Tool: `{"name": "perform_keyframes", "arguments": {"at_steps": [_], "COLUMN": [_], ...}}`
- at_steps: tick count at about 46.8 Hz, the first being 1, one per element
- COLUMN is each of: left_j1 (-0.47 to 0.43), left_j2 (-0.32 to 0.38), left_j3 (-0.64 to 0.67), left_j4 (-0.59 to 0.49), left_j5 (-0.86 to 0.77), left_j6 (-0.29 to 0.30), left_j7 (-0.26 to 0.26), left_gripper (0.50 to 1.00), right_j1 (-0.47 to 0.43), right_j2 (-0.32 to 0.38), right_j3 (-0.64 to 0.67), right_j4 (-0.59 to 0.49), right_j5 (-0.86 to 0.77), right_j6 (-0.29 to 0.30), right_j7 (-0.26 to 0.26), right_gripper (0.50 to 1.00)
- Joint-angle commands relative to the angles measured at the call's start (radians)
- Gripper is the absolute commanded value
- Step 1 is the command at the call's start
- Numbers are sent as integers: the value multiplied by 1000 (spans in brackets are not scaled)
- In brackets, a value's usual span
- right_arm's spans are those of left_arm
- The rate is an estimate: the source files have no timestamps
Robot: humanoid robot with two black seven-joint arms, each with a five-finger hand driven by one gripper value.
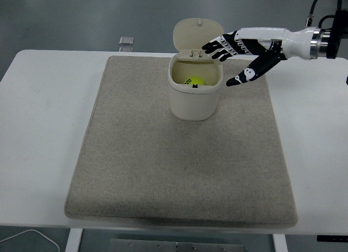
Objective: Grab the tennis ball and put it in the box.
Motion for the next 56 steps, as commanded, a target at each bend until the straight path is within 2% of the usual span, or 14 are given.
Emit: {"name": "perform_keyframes", "arguments": {"at_steps": [1,14,24,39,48,56], "left_j1": [0,0,0,0,0,0], "left_j2": [0,0,0,0,0,0], "left_j3": [0,0,0,0,0,0], "left_j4": [0,0,0,0,0,0], "left_j5": [0,0,0,0,0,0], "left_j6": [-1,1,1,-1,1,1], "left_j7": [0,0,0,0,0,0], "left_gripper": [992,992,992,992,990,992], "right_j1": [2,-13,-40,-81,-112,-132], "right_j2": [-53,-141,-155,-132,-80,-32], "right_j3": [-5,-50,-54,-48,-28,-25], "right_j4": [0,-19,-74,-176,-216,-218], "right_j5": [79,208,277,308,449,543], "right_j6": [45,45,45,45,45,-38], "right_j7": [0,-2,-2,-5,-69,-100], "right_gripper": [901,901,901,901,901,901]}}
